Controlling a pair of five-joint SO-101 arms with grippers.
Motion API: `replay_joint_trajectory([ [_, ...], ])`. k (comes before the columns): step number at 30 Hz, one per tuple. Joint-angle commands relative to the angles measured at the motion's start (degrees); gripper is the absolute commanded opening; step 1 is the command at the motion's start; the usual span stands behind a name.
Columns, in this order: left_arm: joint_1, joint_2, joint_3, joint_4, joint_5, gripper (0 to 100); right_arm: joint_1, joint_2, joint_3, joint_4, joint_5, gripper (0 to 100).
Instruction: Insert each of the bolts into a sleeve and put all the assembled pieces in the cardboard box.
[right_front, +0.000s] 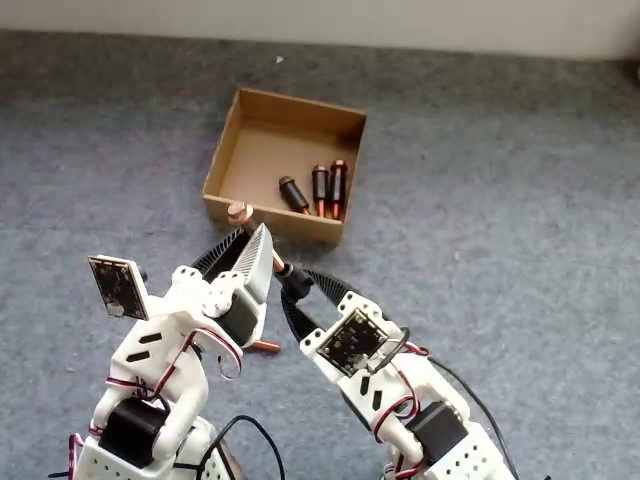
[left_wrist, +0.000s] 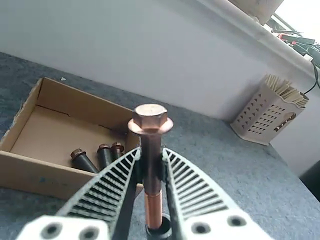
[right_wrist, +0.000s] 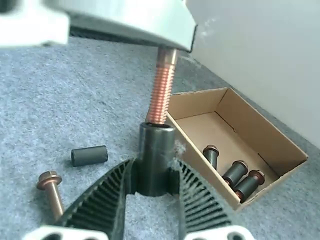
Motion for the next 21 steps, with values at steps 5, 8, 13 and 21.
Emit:
replay_joint_trajectory([
  [5,3.0,-0.5,0.0,0.9,-0.4,1,-0.3,-1.1,0.0,-1.6,0.3,0.6],
  [8,5.1,-0.5,0.7,0.9,-0.5,1,-0.3,-1.1,0.1,-1.6,0.4,0.6],
  [13,5.4,-0.5,1.2,0.9,-0.5,1,-0.3,-1.1,0.1,-1.6,0.5,0.6],
  [21,5.5,-0.5,2.1,1.4,-3.3,1,-0.1,-1.1,0.0,-1.6,0.4,0.6],
])
